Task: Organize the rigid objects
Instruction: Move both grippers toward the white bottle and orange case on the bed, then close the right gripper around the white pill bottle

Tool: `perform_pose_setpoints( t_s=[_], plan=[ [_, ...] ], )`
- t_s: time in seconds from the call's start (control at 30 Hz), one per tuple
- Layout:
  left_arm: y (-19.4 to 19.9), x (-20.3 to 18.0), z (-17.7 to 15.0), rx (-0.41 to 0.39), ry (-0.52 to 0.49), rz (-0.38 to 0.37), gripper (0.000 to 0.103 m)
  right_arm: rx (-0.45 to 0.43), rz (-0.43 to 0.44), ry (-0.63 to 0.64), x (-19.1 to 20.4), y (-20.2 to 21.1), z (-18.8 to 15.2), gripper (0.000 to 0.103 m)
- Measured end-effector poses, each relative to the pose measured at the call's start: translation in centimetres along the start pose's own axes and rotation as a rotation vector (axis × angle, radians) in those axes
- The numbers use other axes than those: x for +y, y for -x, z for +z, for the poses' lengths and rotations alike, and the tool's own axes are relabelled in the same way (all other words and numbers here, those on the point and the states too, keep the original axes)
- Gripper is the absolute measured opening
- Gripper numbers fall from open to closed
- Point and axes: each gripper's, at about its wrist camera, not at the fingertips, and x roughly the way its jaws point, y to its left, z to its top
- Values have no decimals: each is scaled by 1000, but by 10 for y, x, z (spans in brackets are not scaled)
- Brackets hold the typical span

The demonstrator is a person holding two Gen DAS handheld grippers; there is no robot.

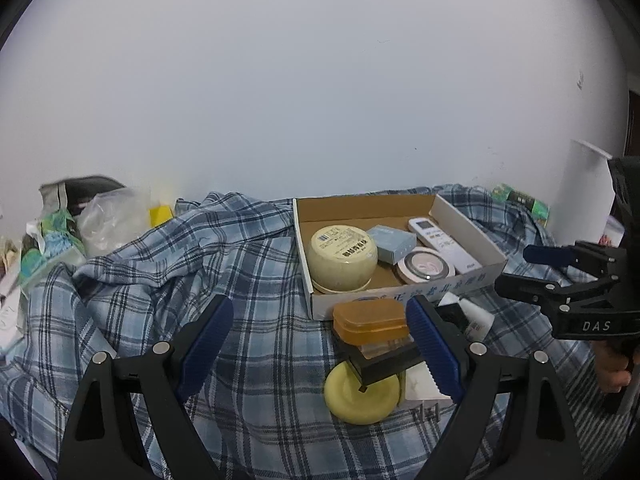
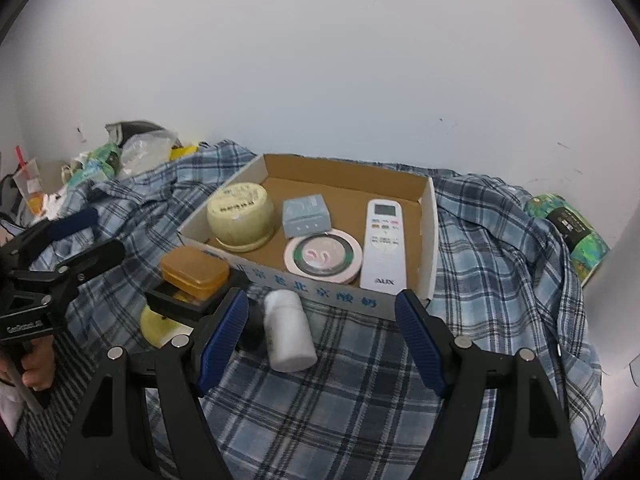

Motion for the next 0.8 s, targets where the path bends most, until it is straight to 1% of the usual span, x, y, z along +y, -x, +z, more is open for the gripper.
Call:
perform_pose_setpoints(
  t_s=[0.13, 0.33, 0.53, 0.7, 0.8],
  plan=[
    [-1, -5, -1, -3, -24, 9, 90, 21, 10, -6, -3, -6, -5, 75],
    [-2, -11, -2, -2, -54, 20, 90, 23, 20, 10, 0, -7, -8, 75],
    [-4, -7, -1, 11, -31, 13, 90, 31, 19, 24, 3, -10, -10, 75],
    [-4, -6, -1, 10, -31, 14, 90, 32, 8, 43, 5, -14, -11, 75],
    [-4, -6, -1, 13, -27, 15, 90, 33, 8, 67, 7, -17, -12, 72]
  ],
)
